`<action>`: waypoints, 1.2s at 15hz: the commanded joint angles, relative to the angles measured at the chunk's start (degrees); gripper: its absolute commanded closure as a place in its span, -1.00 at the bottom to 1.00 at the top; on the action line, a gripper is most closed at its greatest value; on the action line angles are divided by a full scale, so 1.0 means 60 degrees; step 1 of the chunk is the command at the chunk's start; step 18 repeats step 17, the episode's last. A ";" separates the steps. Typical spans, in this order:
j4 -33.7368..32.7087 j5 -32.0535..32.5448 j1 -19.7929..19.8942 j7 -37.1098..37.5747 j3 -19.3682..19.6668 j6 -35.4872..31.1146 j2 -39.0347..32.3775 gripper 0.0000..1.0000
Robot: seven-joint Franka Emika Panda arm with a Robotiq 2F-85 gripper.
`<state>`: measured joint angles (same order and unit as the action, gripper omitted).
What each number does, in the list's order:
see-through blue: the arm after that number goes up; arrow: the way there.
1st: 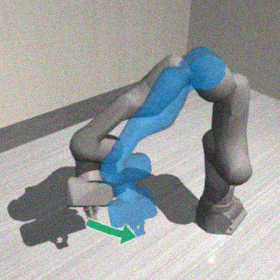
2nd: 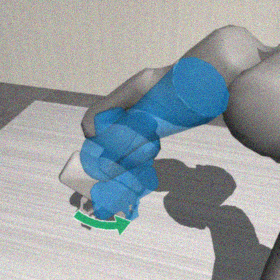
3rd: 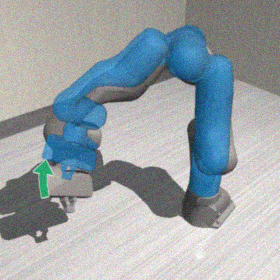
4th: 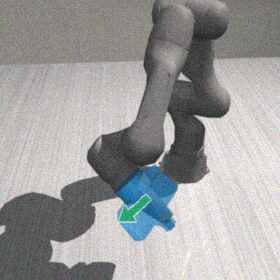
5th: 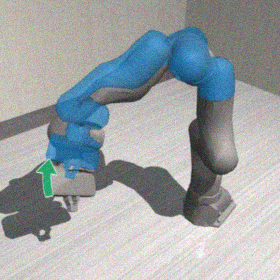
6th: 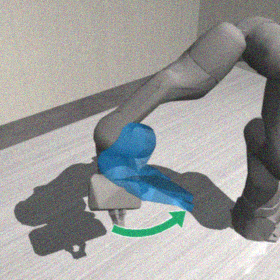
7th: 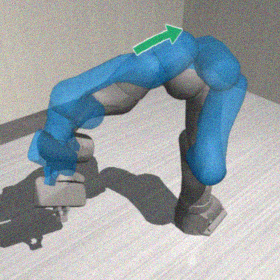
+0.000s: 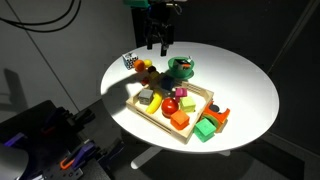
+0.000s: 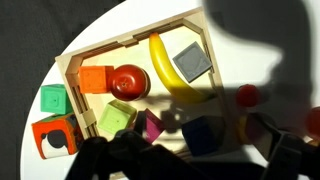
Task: Put the lime green building block on the tray
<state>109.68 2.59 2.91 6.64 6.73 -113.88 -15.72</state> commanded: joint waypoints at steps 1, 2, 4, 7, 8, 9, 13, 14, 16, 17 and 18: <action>0.0543 0.0269 -0.0085 0.0093 -0.0146 0.0214 0.0799 -1.00; 0.0661 0.0258 -0.0101 0.0064 -0.0180 0.0159 0.0951 -1.00; 0.0925 0.0171 -0.0103 -0.0016 -0.0247 -0.0081 0.1251 -1.00; 0.1330 0.0081 -0.0087 -0.0060 -0.0338 -0.0645 0.1652 -1.00; 0.1444 0.0035 -0.0085 -0.0075 -0.0366 -0.0802 0.1754 -1.00; 0.1559 0.0044 -0.0092 -0.0070 -0.0392 -0.1059 0.1818 -1.00; 0.1287 0.0052 -0.0072 -0.0001 -0.0418 -0.0894 0.1538 -1.00; 0.1299 0.0052 -0.0072 -0.0001 -0.0418 -0.0908 0.1547 -1.00; 0.1311 0.0052 -0.0072 -0.0001 -0.0418 -0.0919 0.1548 -1.00; 0.1314 0.0052 -0.0072 -0.0001 -0.0419 -0.0921 0.1548 -1.00; 0.1314 0.0052 -0.0072 -0.0001 -0.0419 -0.0921 0.1548 -1.00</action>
